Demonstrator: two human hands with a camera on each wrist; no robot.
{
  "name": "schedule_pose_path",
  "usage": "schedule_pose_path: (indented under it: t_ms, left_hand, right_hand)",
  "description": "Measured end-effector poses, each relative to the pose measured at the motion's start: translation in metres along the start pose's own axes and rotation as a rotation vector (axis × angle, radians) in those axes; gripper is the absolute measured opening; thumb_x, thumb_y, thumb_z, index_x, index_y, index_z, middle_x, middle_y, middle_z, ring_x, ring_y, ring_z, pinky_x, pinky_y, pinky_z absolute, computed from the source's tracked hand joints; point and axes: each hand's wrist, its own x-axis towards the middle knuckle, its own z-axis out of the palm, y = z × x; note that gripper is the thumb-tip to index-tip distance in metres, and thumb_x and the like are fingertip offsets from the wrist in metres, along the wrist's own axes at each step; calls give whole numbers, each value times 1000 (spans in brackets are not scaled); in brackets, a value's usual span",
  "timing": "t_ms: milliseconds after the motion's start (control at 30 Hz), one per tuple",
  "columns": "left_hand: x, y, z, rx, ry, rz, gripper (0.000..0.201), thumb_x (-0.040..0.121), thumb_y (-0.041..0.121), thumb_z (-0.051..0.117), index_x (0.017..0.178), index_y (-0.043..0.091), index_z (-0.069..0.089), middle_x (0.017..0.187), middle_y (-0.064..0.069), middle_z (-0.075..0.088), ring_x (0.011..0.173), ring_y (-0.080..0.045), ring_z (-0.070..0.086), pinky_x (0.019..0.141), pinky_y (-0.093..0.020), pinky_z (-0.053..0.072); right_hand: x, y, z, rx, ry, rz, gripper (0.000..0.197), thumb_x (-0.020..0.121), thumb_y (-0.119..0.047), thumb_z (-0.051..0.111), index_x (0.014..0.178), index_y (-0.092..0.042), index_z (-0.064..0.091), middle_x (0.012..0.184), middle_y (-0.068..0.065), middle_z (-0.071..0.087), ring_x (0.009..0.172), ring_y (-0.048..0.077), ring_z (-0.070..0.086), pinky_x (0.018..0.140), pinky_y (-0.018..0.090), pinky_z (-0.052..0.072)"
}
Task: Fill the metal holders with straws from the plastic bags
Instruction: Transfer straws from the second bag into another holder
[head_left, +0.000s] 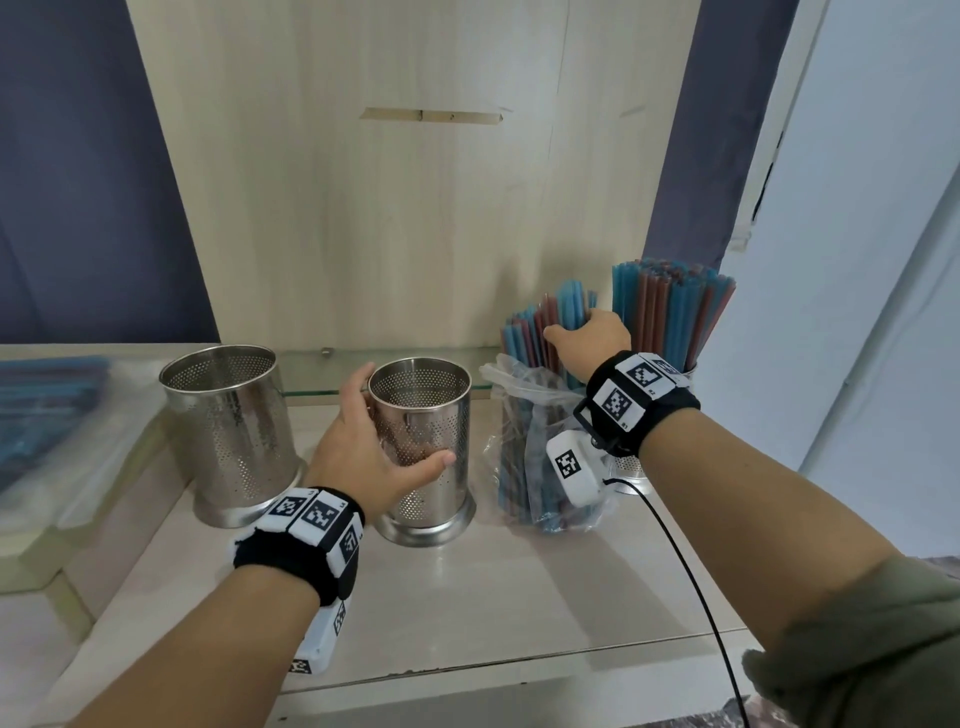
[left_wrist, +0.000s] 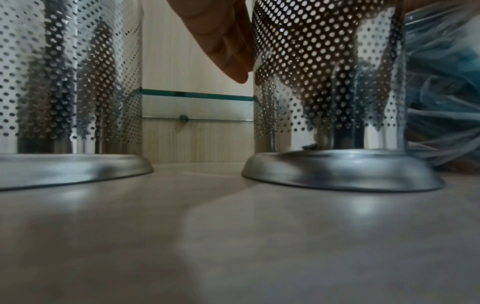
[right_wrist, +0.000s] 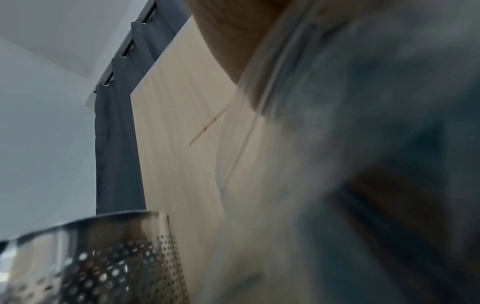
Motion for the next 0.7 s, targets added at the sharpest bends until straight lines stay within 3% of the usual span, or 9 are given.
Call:
schedule_pose_path:
  t_ms: [67, 167, 233, 367, 467, 600, 700]
  left_hand:
    - [0, 0, -1, -7, 0, 4, 124, 54, 53, 89, 148, 24, 14, 134, -6, 58, 118, -23, 58, 101, -34, 45]
    - [0, 0, -1, -6, -8, 2, 123, 54, 53, 89, 148, 24, 13, 134, -6, 58, 118, -23, 58, 99, -32, 43]
    - [0, 1, -1, 0, -11, 4, 123, 55, 52, 89, 148, 23, 13, 135, -7, 57, 119, -24, 58, 98, -31, 43]
    - [-1, 3, -1, 1, -3, 7, 122, 55, 51, 89, 148, 22, 15, 135, -7, 57, 119, -23, 58, 97, -30, 42]
    - [-1, 2, 0, -14, 1, 12, 122, 55, 50, 90, 148, 21, 16, 135, -7, 57, 119, -23, 58, 96, -28, 41]
    - [-1, 2, 0, -26, 3, 16, 123, 54, 50, 90, 148, 20, 16, 134, -6, 57, 120, -23, 57, 98, -30, 42]
    - [-1, 1, 0, -29, -3, 15, 123, 54, 52, 89, 148, 21, 16, 135, -5, 57, 120, -22, 57, 99, -30, 43]
  right_hand:
    - [0, -3, -3, 8, 8, 5, 21, 92, -25, 63, 79, -11, 54, 70, 0, 52, 76, 24, 56, 56, 27, 42]
    - [-1, -10, -7, 34, 32, -11, 26, 92, -24, 63, 104, -1, 63, 86, 8, 60, 80, 25, 59, 67, 31, 48]
    - [-2, -14, -11, 59, 55, -25, 29, 93, -23, 63, 111, 0, 64, 89, 8, 62, 83, 26, 62, 68, 30, 47]
    - [0, -24, -19, 63, 55, -60, 26, 95, -24, 61, 107, -1, 62, 75, 2, 57, 77, 24, 59, 50, 23, 39]
    - [0, -31, -21, -2, 25, -81, 23, 95, -28, 60, 96, -6, 55, 70, 0, 52, 77, 25, 56, 48, 23, 35]
    - [2, -41, -28, -20, 70, -100, 26, 93, -21, 58, 111, -2, 58, 92, 8, 61, 84, 25, 59, 66, 28, 45]
    - [7, -51, -41, 109, 121, -122, 28, 90, -20, 60, 112, -3, 58, 100, 14, 69, 89, 30, 68, 83, 43, 57]
